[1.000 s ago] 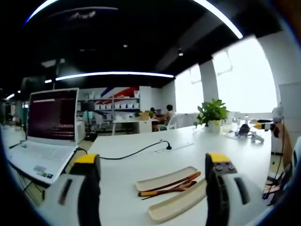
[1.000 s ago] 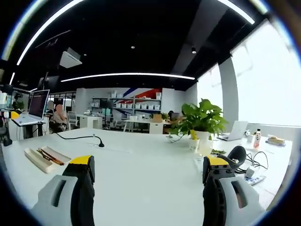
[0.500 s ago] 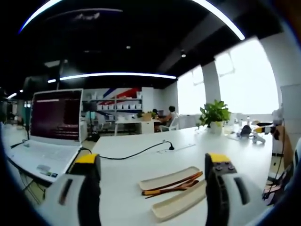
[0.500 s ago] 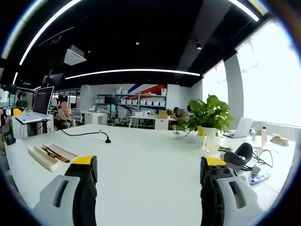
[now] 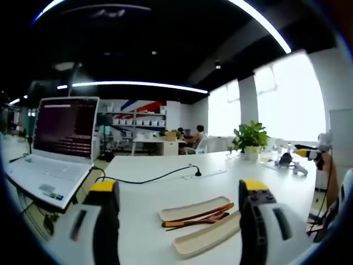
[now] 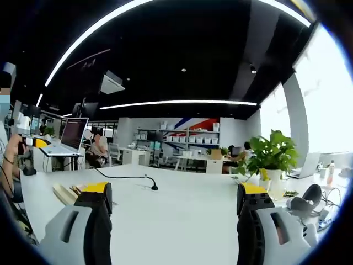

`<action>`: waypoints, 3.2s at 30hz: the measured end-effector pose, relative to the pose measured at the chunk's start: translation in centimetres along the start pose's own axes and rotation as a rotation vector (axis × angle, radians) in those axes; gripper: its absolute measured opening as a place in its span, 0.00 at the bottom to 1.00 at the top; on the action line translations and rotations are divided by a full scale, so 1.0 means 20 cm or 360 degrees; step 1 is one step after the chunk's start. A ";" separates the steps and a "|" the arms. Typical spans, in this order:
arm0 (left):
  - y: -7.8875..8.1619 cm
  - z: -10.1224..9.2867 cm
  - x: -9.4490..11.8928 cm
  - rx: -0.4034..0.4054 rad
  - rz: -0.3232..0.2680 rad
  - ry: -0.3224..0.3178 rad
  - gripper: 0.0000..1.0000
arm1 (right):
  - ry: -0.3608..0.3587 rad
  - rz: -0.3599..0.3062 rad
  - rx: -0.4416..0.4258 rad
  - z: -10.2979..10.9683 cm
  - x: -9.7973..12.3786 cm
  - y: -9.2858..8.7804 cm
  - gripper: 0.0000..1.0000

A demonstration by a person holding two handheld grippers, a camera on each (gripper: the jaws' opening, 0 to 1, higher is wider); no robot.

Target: Arrange the utensils inside the cutlery case until each visible utensil rests in its matching compartment.

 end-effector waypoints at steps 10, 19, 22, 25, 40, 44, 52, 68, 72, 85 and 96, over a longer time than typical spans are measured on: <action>-0.04 -0.01 -0.02 -0.0021 0.0047 -0.0019 0.89 | 0.0266 0.0112 0.0107 0.20 -0.24 0.05 0.95; -0.08 0.00 -0.03 -0.0014 0.0084 -0.0020 0.84 | 0.0529 0.0147 0.0100 0.38 -0.48 0.13 0.86; -0.08 0.00 -0.04 -0.0020 0.0093 -0.0027 0.81 | 0.0625 0.0175 0.0085 0.45 -0.54 0.12 0.85; -0.10 -0.01 -0.05 -0.0026 0.0107 -0.0041 0.80 | 0.0720 0.0246 0.0057 0.51 -0.60 0.08 0.85; -0.34 0.04 -0.20 0.0117 0.0336 -0.0032 0.65 | 0.0849 0.0545 0.0181 0.59 -0.73 -0.14 0.82; -0.46 0.02 -0.26 0.0226 0.0458 -0.0085 0.56 | 0.0866 0.0647 0.0153 0.59 -0.77 -0.26 0.80; -0.57 -0.01 -0.37 0.0448 0.0528 -0.0153 0.47 | 0.0890 0.0810 0.0144 0.60 -0.81 -0.47 0.72; -0.72 0.01 -0.44 0.0649 0.0617 -0.0068 0.46 | 0.1135 0.1088 0.0149 0.80 -0.82 -0.77 0.38; -0.73 0.01 -0.44 0.0661 0.0628 -0.0049 0.42 | 0.1189 0.1101 0.0216 0.84 -0.83 -0.78 0.28; -0.74 -0.01 -0.45 0.0719 0.0642 -0.0090 0.44 | 0.1641 0.1326 0.0729 1.03 -0.92 -0.77 0.18; -0.74 0.00 -0.46 0.0705 0.0646 -0.0084 0.45 | 0.1759 0.1488 0.0879 1.07 -0.99 -0.80 0.14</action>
Point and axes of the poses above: the point that each gripper's makers call its tool centre point, and the gripper's own axes: x roughly backward along the fingers, z roughly to its left, y roughly out of its top, the point moved 3 cm from there along x, roughly backward along the fingers, and after that the axes turned 6 degrees about y, right-handed, at the moved point
